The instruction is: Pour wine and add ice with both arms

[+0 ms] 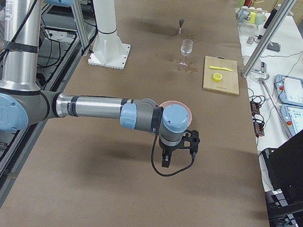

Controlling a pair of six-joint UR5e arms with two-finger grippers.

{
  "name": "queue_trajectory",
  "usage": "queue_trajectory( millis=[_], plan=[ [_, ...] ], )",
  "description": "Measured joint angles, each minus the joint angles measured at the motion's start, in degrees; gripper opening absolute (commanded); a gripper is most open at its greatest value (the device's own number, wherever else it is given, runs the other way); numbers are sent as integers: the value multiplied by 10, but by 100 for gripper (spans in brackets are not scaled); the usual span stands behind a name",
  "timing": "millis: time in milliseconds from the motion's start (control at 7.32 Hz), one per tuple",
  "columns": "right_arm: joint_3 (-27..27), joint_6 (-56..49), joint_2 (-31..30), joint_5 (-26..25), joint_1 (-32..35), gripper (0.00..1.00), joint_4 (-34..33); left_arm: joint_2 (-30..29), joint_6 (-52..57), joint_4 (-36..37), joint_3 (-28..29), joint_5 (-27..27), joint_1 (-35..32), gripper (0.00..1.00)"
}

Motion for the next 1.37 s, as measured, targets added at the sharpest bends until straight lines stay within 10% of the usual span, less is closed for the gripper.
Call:
queue_trajectory(
  millis=[1367],
  plan=[
    [1, -1, -1, 2, 0, 100, 5, -2, -1, -33, 18, 0, 1, 98]
  ],
)
